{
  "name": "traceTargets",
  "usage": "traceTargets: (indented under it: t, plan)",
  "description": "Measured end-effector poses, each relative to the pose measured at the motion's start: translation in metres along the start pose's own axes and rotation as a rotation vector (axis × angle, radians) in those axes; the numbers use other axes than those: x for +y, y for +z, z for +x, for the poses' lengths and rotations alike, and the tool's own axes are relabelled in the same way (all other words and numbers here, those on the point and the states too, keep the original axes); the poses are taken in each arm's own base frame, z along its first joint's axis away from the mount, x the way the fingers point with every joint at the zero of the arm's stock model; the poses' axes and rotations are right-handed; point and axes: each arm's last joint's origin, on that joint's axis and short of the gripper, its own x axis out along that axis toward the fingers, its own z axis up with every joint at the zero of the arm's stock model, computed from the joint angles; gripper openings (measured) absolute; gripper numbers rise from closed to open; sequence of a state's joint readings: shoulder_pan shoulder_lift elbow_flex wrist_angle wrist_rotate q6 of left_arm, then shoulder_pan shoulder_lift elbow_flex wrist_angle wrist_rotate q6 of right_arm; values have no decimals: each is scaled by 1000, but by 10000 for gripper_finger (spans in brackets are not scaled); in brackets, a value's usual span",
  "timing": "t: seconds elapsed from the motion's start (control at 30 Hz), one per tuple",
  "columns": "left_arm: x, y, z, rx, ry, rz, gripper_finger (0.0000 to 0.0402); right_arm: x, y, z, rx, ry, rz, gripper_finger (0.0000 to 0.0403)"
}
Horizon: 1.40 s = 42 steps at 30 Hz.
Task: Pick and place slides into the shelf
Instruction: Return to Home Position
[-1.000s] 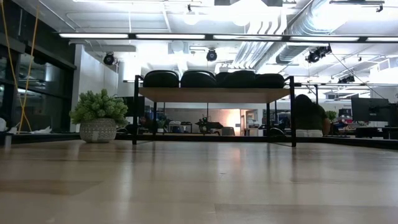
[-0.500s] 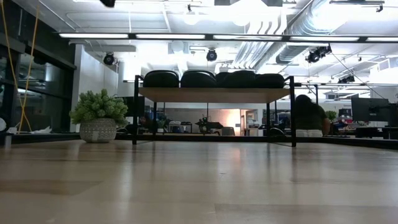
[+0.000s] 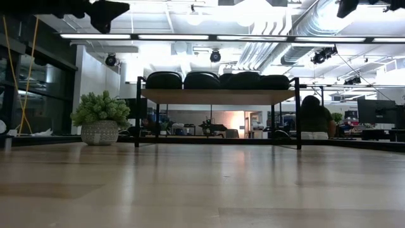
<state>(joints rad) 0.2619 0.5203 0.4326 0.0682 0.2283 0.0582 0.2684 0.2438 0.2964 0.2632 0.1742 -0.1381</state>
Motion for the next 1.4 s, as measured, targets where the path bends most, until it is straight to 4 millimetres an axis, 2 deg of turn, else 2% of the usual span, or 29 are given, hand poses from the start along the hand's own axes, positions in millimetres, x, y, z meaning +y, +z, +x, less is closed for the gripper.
traceTargets:
  t: [0.33,0.53,0.77,1.4]
  plan:
    - [-4,-17,-9,-42,-10,-4,271,2,-33,-12,-44,-21,-10,204]
    - [-4,-35,-10,-14,8,-19,271,2,-47,-20,-75,-40,-2,204]
    - [-4,-45,-8,-44,32,-35,271,3,-59,-25,-89,-43,1,204]
    - [-5,-69,-8,-16,31,-62,271,1,-66,-27,-19,-109,12,204]
